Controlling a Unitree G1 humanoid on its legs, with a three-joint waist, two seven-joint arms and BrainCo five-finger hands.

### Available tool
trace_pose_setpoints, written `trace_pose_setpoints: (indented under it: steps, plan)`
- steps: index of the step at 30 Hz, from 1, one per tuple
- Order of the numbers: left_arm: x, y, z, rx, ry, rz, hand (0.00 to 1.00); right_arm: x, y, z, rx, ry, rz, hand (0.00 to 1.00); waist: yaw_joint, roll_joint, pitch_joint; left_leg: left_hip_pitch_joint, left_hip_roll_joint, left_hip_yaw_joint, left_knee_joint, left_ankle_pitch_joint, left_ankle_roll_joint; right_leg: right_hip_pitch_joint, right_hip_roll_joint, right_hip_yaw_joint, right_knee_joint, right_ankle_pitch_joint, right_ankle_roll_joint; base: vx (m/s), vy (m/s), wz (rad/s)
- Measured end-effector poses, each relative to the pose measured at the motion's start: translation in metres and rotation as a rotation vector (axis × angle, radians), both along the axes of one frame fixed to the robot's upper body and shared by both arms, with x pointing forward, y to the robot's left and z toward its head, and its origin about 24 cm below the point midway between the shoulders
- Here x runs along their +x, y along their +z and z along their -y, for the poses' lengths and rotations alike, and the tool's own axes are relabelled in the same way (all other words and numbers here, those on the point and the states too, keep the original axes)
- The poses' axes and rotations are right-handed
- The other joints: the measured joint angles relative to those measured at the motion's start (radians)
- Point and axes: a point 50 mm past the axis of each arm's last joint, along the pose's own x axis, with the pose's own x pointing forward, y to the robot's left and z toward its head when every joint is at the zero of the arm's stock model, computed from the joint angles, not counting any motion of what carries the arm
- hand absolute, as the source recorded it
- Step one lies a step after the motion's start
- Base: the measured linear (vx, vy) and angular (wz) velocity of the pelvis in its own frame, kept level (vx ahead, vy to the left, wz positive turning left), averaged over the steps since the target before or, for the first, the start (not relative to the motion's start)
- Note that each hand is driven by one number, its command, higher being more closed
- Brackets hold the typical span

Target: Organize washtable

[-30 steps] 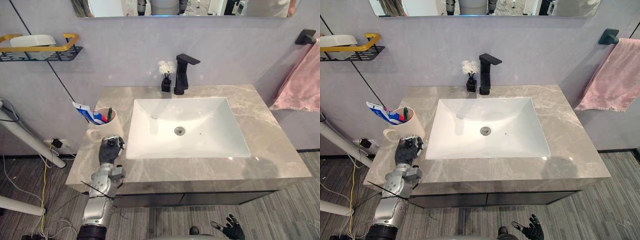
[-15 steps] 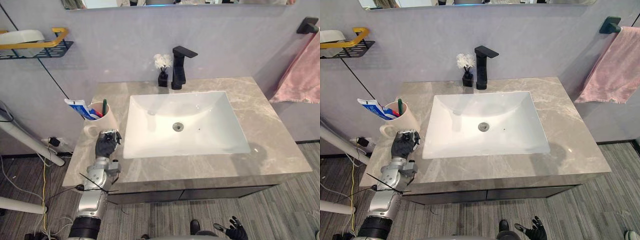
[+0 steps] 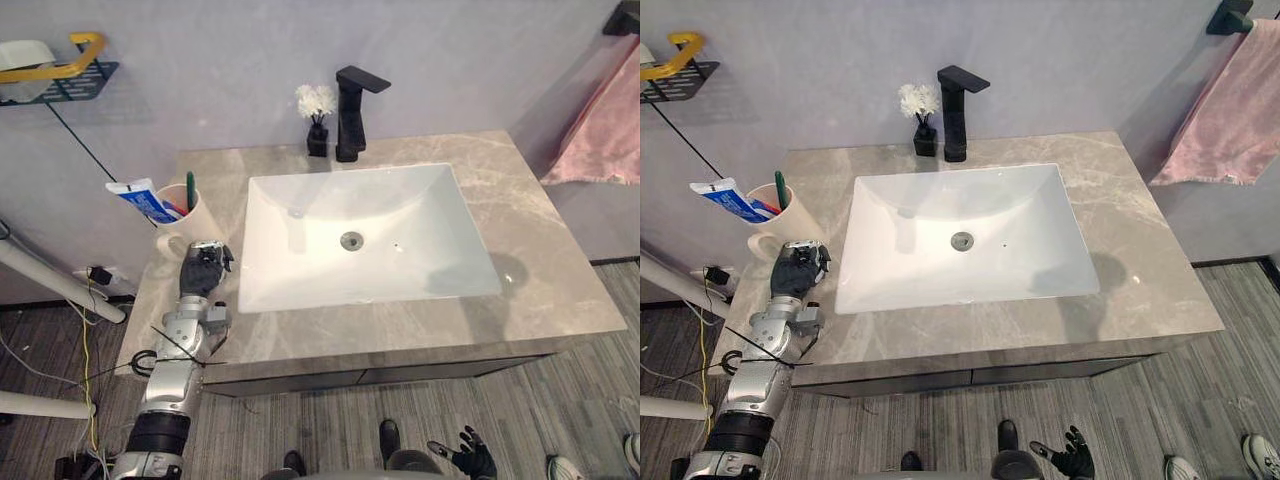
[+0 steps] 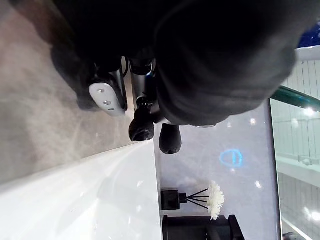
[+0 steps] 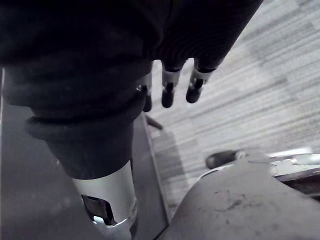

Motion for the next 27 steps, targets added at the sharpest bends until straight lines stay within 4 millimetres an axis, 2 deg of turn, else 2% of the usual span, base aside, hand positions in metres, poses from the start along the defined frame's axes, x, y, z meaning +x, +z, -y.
trace_pose_setpoints:
  steps: [10,15,27]
  plan:
    - [0.017,0.023,-0.002,0.053,-0.014,0.065,1.0,0.007,0.002,0.003,-0.009,0.003,0.019,0.0,-0.001,0.005,0.026,-0.045,-0.001,0.025,0.01,0.001,0.0,-0.045,-0.002,0.003,0.001,0.016,0.007,-0.02,-0.006,-0.05]
    - [0.024,0.035,0.002,0.07,-0.027,0.099,1.0,0.007,0.002,0.004,-0.012,0.004,0.02,0.0,-0.001,0.009,0.03,-0.068,0.002,0.029,0.028,0.001,0.0,-0.062,-0.011,0.003,0.001,0.023,-0.003,-0.04,-0.01,-0.01]
    - [0.031,0.041,-0.001,0.092,0.0,0.108,1.0,0.008,0.003,0.006,-0.025,-0.009,0.023,0.0,-0.003,0.019,0.04,-0.092,0.008,0.052,0.05,0.001,0.001,-0.103,-0.013,0.013,0.033,0.03,-0.009,-0.05,-0.02,-0.05]
